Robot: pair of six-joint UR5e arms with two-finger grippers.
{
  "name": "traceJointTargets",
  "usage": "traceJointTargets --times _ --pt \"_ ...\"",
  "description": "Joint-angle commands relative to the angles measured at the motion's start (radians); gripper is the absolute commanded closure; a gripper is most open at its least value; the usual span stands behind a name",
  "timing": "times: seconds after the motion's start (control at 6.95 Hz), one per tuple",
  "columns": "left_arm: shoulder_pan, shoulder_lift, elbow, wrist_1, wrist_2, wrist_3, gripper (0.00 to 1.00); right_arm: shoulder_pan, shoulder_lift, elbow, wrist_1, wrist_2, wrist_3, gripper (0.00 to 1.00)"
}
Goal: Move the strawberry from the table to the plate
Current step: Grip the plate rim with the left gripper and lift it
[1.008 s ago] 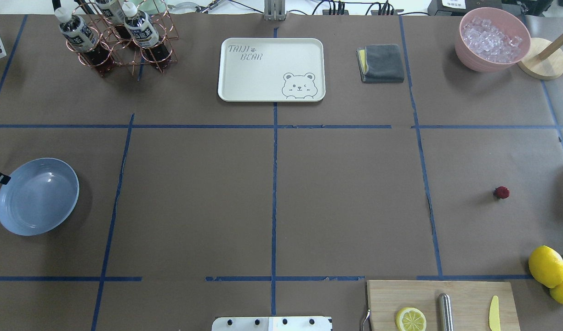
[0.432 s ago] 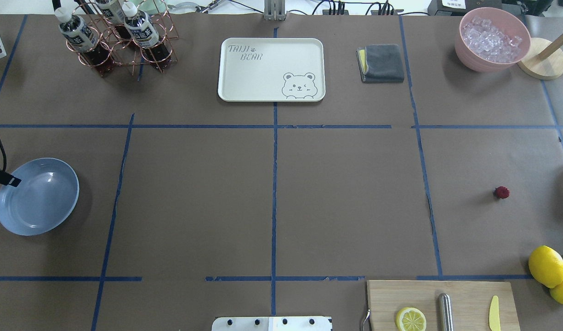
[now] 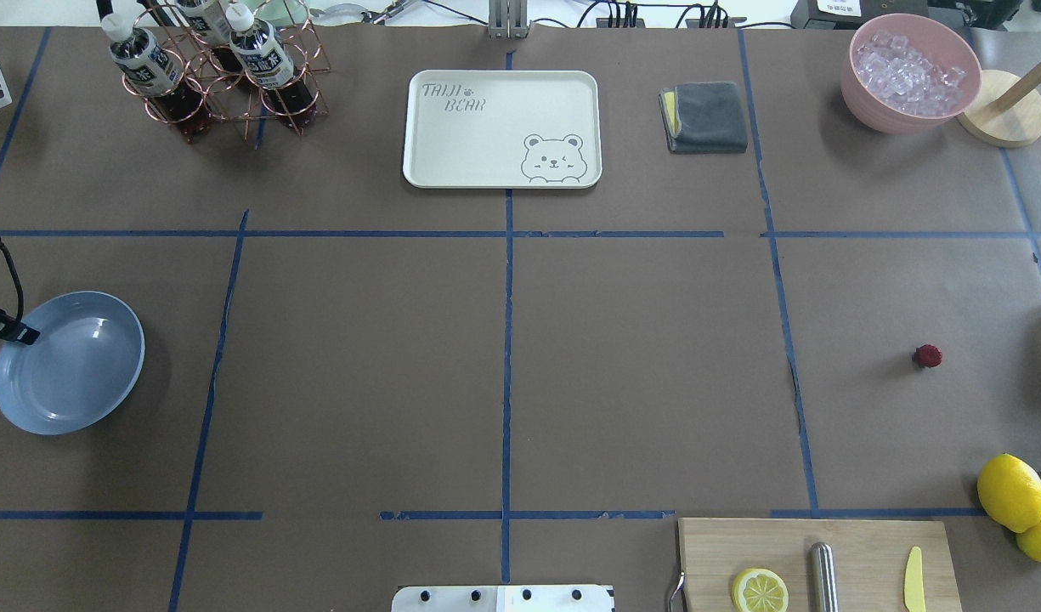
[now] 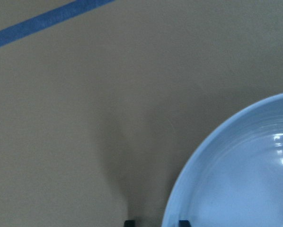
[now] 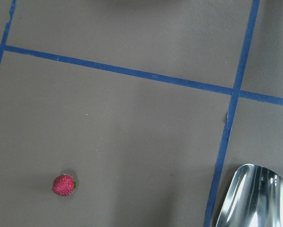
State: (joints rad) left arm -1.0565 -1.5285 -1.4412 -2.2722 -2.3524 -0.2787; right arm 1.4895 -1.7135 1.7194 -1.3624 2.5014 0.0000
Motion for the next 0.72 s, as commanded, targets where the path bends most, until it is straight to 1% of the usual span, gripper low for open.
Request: traceJointTargets --times 0.0,0.14,0.29,0.43,0.58 --pt "0.001 0.001 -0.054 -0.001 -0.013 -0.004 1.0 0.0 0.0 0.0 0.0 0.002 0.0 0.0" --pt "-0.002 -0.002 -0.086 -0.001 -0.133 -0.019 1.0 -0.002 0.0 0.0 0.0 0.002 0.0 0.0" --pt "-0.003 -0.046 -0.122 0.0 -0.186 -0.134 1.0 -0.002 0.002 0.002 0.0 0.005 0.0 0.0" --pt "0.0 -0.091 -0.172 -0.001 -0.189 -0.316 1.0 -0.002 0.002 0.0 0.002 0.016 0.0 0.0" --pt "0.003 -0.199 -0.18 -0.001 -0.188 -0.499 1.0 -0.002 0.003 0.002 0.002 0.017 0.0 0.0"
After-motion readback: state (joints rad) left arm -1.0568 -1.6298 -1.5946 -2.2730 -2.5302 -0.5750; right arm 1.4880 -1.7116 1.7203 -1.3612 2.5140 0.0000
